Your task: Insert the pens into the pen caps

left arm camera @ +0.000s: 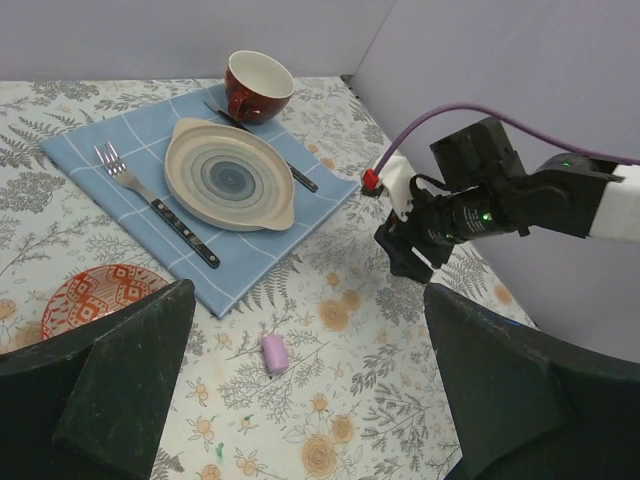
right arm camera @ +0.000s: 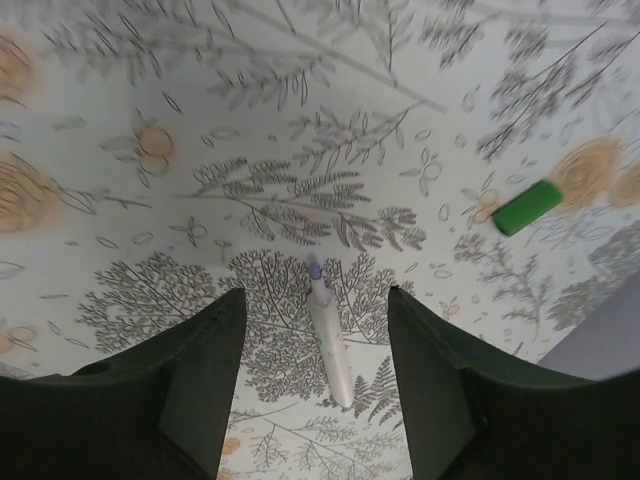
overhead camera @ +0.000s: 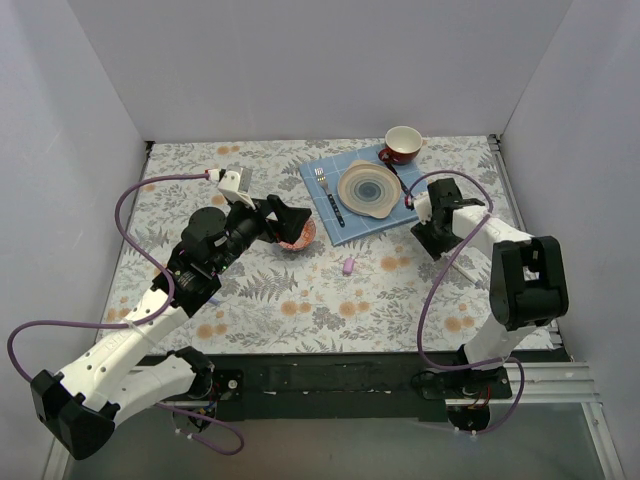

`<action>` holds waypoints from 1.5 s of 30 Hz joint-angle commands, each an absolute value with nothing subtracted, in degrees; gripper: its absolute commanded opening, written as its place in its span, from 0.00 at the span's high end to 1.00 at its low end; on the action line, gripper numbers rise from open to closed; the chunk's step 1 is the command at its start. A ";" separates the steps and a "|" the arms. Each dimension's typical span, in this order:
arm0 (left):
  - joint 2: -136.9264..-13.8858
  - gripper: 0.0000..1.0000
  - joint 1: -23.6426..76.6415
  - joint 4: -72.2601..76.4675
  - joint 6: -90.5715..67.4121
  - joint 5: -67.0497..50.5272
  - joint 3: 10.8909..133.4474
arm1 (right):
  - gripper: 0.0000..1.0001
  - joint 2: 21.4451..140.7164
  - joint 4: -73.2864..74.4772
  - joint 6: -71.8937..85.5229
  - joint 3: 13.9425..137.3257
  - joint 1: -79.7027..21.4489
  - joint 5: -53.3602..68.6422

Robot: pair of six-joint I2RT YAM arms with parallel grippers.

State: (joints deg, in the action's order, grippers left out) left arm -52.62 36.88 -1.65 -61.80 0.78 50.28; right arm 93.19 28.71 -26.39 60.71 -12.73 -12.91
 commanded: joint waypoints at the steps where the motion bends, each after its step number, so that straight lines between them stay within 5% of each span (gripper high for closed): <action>1: -51.94 0.02 36.91 -0.97 -61.52 0.09 50.10 | 0.37 95.97 36.74 -31.29 62.32 -7.83 -8.44; 26: -53.18 0.02 36.91 -0.35 -61.35 -3.51 49.40 | 0.66 99.40 32.96 -31.47 59.85 -2.02 -5.01; 31: -51.59 0.02 36.91 1.67 -60.47 -4.22 48.43 | 0.71 100.28 32.96 -29.01 59.51 -5.71 -5.19; 38: -49.66 0.04 36.91 1.67 -60.12 -2.38 48.25 | 0.99 98.00 31.11 -22.51 59.32 -11.94 -4.48; 45: -52.64 0.14 36.91 -8.43 -73.28 6.60 50.36 | 0.99 93.01 28.13 -11.79 58.73 -21.96 -2.12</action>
